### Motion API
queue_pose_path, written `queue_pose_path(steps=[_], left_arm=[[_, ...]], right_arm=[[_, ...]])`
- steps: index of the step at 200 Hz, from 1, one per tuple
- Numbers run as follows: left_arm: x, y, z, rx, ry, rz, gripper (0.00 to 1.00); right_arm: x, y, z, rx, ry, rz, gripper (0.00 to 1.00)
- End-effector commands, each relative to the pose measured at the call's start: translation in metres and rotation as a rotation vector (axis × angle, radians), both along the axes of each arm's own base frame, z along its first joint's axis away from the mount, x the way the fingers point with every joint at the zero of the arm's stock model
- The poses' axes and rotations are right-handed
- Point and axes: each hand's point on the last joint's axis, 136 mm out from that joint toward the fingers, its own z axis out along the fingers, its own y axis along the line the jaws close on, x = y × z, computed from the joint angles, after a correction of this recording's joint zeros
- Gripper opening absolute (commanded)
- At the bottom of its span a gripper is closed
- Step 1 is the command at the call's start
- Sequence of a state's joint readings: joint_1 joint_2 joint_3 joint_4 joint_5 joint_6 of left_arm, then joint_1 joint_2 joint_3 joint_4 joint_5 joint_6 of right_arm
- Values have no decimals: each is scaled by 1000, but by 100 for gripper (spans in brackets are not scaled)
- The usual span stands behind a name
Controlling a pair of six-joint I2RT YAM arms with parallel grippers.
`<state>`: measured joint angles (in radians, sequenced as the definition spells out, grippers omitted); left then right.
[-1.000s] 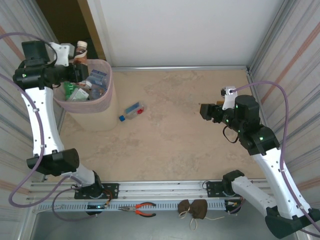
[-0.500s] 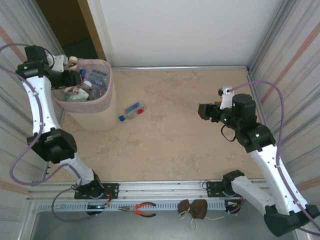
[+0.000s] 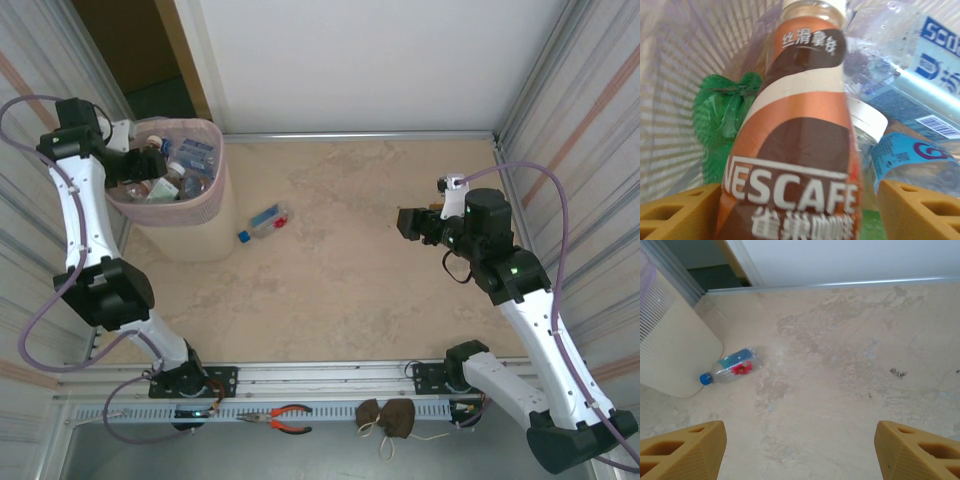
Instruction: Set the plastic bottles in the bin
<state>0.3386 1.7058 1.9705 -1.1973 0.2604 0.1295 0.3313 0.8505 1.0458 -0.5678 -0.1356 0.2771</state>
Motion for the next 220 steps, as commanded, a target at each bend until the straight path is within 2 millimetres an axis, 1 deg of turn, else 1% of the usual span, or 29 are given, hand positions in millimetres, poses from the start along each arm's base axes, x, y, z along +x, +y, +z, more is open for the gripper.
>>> queue_pose_path(steps=[1,16,35,54,76,100,130,151,182,200,220], left_arm=[[-11,2,39,45,-94,16,80],[-10,1,46,50,-116,13,81],[-8,1,50,52,-131,6,82],[-4,-1,50,46,-135,-15,75],[0,-2,40,57,-104,-33,68],[1,6,17,90,-30,-29,58],[-5,25,-16,170,83,0,52],[-11,34,-29,213,130,23,50],[-14,39,-35,254,154,32,50],[-13,32,-32,214,136,9,50],[-12,18,-29,160,122,-24,50]], right_arm=[[-1,1,9,8,-33,15,77],[-2,0,10,10,-35,14,77],[-2,0,10,10,-36,14,77],[-2,0,10,11,-36,12,77],[-2,0,10,12,-36,13,77],[-2,0,10,12,-34,13,77],[-1,2,9,15,-31,16,77],[1,3,10,21,-31,21,77],[2,5,13,25,-34,30,77],[2,5,15,25,-39,29,77],[2,5,16,26,-42,28,77]])
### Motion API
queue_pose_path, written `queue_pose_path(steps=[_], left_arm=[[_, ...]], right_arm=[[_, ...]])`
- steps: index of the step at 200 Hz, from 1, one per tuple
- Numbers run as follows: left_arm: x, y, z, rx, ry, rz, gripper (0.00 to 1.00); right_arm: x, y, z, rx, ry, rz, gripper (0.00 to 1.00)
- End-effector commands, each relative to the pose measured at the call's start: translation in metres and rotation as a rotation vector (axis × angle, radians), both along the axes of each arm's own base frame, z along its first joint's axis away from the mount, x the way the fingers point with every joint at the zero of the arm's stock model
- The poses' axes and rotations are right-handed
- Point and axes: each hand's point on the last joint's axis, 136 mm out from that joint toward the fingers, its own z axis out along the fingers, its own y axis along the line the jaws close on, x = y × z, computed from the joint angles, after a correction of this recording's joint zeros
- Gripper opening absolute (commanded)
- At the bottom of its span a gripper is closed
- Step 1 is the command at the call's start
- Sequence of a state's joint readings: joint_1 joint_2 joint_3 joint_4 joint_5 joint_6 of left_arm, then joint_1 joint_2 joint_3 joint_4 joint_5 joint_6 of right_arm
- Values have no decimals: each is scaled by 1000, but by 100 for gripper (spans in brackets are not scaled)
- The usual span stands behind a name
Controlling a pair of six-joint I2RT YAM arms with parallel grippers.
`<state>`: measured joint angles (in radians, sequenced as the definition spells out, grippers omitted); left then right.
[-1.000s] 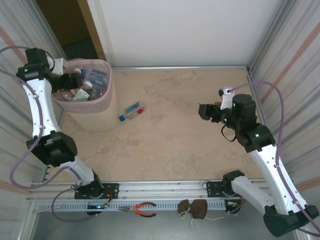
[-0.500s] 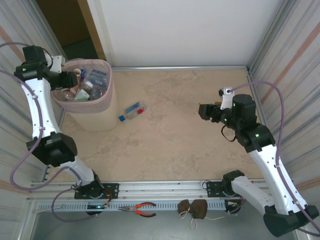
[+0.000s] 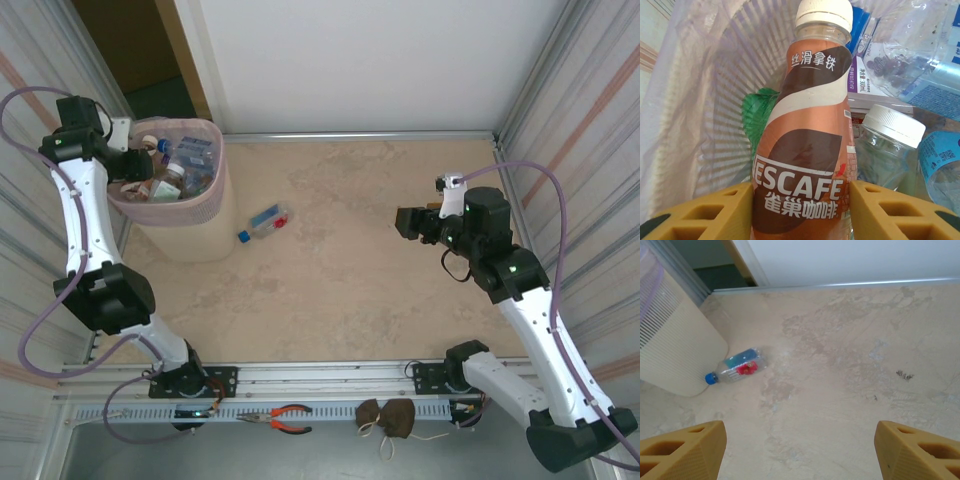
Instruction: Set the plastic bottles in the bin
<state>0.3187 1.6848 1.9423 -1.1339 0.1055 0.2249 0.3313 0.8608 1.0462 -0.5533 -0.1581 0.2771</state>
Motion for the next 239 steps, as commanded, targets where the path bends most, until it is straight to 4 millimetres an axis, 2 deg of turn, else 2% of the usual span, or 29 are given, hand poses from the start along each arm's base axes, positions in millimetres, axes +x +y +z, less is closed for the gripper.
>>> queue_pose_path(steps=[1,24,60,88,112,130,187,218,239], left_arm=[[-15,-3,-31,-38,132,-2,50],[-16,-26,-20,-138,100,-57,51],[-22,-49,10,-223,25,-109,59],[-27,-47,25,-180,-8,-92,71],[-29,-40,35,-132,-39,-70,76],[-30,-37,39,-94,-53,-63,77],[-30,-31,41,19,-47,-49,79],[-28,-33,33,16,-30,-64,67],[-27,-24,18,65,16,-47,69]], right_arm=[[0,0,16,15,-41,8,77],[-1,0,17,19,-44,7,77],[-2,0,18,24,-45,8,76],[-3,0,21,27,-49,11,76],[-3,0,23,28,-55,10,76],[-3,0,24,30,-56,9,76],[-5,0,25,36,-57,8,76],[-5,0,25,38,-53,7,76],[-6,0,26,41,-55,6,76]])
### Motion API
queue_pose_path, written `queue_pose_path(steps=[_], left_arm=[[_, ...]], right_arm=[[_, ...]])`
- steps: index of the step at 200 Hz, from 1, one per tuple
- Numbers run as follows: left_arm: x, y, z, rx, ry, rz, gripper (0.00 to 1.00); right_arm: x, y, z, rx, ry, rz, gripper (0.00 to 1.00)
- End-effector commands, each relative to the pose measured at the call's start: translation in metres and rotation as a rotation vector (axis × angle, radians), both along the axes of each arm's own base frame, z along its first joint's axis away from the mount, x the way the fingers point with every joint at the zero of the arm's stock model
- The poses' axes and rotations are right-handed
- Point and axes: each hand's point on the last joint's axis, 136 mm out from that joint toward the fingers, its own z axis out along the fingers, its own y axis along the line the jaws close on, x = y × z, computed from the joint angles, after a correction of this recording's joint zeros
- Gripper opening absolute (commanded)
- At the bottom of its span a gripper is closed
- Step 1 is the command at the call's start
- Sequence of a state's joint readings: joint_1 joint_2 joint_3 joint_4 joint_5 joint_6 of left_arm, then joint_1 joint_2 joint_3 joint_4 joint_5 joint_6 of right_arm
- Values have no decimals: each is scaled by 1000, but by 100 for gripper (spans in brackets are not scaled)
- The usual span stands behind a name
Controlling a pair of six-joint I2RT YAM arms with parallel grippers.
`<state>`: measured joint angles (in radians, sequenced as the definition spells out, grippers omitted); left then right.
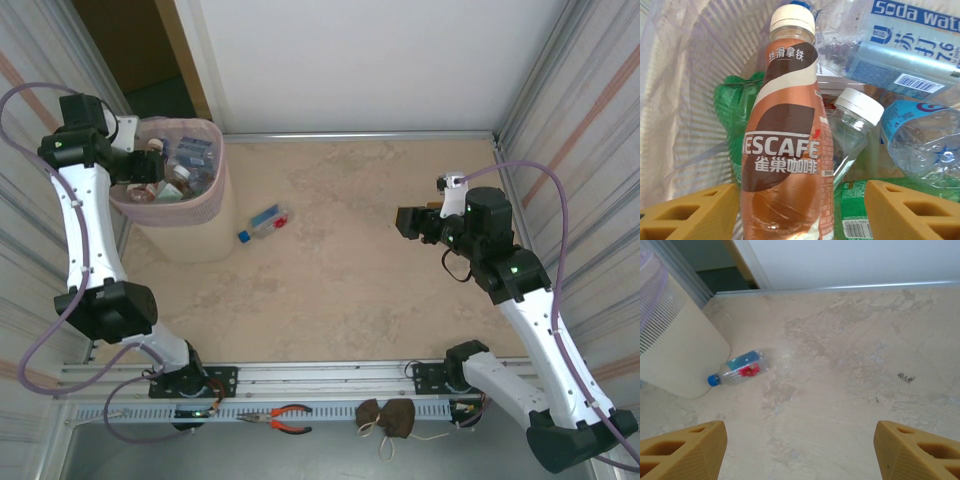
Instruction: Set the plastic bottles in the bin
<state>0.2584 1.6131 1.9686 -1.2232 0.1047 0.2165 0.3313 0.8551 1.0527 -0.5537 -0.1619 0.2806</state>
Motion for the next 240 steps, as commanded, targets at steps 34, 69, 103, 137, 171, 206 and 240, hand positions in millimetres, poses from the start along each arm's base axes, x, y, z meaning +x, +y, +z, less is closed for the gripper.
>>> queue_pose_path(steps=[34,69,103,137,171,206,240], left_arm=[[-5,34,-36,147,124,76,64],[-4,44,-38,171,128,108,57],[-6,48,-30,186,126,130,57],[-9,36,-3,144,40,113,71],[-8,5,37,45,-107,23,72],[-6,-37,66,-34,-228,-124,71],[-3,-88,84,-72,-322,-298,69]], right_arm=[[-5,-1,20,33,-40,4,76],[-6,-2,22,30,-45,4,76],[-7,-2,22,32,-47,3,76],[-9,-3,24,32,-52,2,76],[-11,-4,27,36,-59,0,76],[-13,-5,28,38,-63,-4,76],[-14,-6,30,42,-66,-8,76]])
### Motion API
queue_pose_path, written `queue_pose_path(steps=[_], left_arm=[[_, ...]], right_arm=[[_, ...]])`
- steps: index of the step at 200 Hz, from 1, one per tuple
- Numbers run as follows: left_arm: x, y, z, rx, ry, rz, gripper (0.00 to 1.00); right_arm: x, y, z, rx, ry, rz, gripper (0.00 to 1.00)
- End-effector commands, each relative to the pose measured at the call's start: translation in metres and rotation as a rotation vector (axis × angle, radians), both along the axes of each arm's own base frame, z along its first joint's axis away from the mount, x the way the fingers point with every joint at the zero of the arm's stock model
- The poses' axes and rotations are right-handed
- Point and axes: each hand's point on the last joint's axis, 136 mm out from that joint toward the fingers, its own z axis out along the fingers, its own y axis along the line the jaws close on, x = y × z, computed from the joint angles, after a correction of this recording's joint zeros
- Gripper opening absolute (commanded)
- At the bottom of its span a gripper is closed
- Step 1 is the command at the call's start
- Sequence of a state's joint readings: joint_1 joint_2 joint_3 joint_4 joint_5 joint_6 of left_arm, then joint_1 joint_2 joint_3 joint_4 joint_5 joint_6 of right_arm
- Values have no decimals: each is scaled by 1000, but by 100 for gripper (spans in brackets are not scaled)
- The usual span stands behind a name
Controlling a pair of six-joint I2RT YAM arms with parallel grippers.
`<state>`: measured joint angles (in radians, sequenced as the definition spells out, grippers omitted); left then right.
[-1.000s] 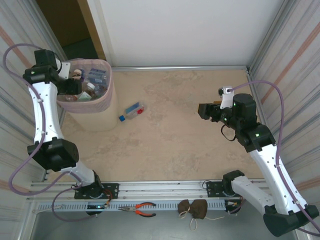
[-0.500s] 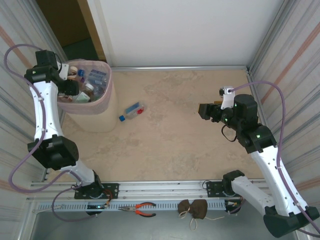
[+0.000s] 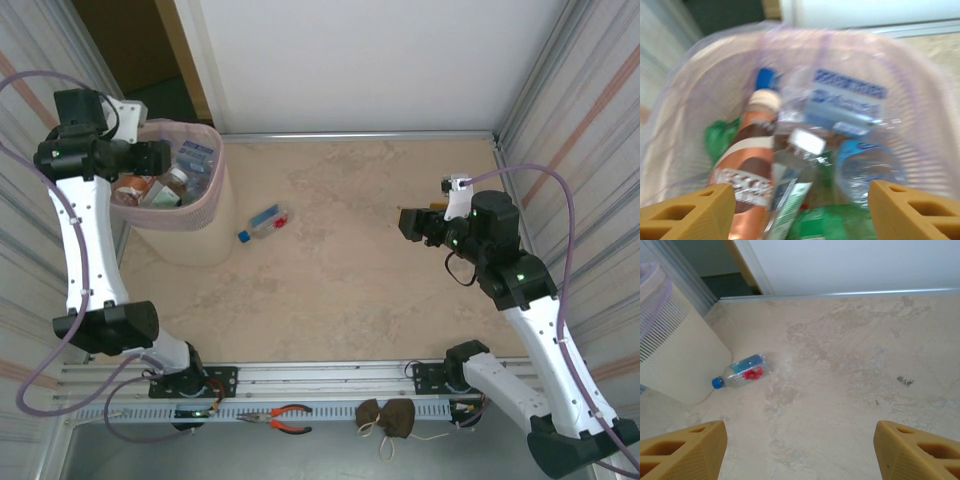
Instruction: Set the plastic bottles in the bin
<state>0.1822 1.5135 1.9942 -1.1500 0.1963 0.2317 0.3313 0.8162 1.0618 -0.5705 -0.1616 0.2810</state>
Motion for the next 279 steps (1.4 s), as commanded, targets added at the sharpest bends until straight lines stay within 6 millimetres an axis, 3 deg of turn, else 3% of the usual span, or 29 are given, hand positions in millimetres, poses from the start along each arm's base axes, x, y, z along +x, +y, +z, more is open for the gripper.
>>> queue_pose_path(steps=[1,35,74,113,142,179,229,237,279], left_arm=[[-1,-44,27,-51,-113,-160,69],[2,-94,32,-33,-158,-303,66],[8,-153,16,32,-154,-462,64],[18,-213,-29,168,-67,-603,64],[28,-242,-75,298,51,-664,65],[44,-255,-136,423,212,-670,68],[57,-245,-210,538,398,-644,78],[59,-246,-231,548,446,-646,80],[67,-234,-275,572,550,-601,86]], right_arm=[[-5,-2,20,32,-37,-6,76],[-5,-2,22,36,-41,-8,76],[-3,-2,23,36,-44,-10,76],[-2,-2,25,36,-44,-10,75],[-2,-3,26,33,-43,-12,75],[-2,-3,27,33,-41,-18,75],[-2,-3,27,40,-34,-20,75],[-2,-3,27,41,-34,-20,75],[-3,-2,27,45,-26,-17,75]])
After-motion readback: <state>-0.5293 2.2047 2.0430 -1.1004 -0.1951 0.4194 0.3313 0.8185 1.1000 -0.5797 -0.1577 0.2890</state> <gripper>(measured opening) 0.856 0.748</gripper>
